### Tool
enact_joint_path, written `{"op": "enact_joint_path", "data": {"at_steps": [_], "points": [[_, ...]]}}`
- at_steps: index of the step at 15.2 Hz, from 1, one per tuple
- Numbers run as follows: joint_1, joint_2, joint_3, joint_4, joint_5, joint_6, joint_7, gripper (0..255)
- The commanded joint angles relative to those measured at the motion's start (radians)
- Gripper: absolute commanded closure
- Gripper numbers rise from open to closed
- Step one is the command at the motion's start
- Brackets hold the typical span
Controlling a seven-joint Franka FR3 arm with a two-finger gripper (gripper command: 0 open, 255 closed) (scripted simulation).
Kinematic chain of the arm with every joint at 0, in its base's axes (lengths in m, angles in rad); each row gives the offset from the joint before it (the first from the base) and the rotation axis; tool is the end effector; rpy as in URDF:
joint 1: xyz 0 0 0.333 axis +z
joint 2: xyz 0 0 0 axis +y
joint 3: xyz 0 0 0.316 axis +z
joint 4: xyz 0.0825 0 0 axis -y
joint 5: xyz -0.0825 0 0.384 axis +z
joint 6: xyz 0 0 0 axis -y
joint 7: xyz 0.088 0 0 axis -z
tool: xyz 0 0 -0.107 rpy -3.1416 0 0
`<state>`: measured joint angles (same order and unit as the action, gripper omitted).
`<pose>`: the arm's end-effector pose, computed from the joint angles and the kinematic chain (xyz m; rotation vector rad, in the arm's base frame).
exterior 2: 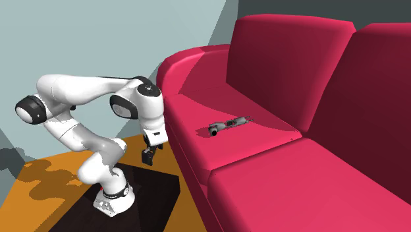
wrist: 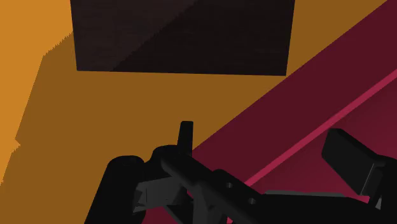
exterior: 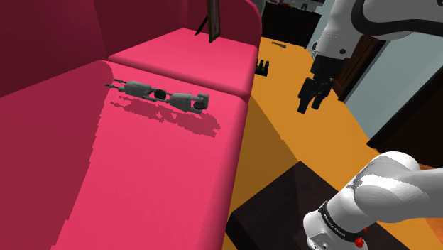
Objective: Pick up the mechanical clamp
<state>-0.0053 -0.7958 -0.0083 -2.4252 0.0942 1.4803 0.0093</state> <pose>0.2914 0.0062 0.5546 -3.0328 0.0280 0.2264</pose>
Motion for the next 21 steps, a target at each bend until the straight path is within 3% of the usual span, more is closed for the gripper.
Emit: {"op": "enact_joint_path", "data": {"at_steps": [1,11,21], "points": [[0.0,0.0,0.0,0.0,0.0,0.0,0.0,0],[0.088,0.292,0.137,0.199,0.053,0.157,0.034,0],[0.151,0.595,0.268,0.485,0.013,0.234,0.089,0]]}}
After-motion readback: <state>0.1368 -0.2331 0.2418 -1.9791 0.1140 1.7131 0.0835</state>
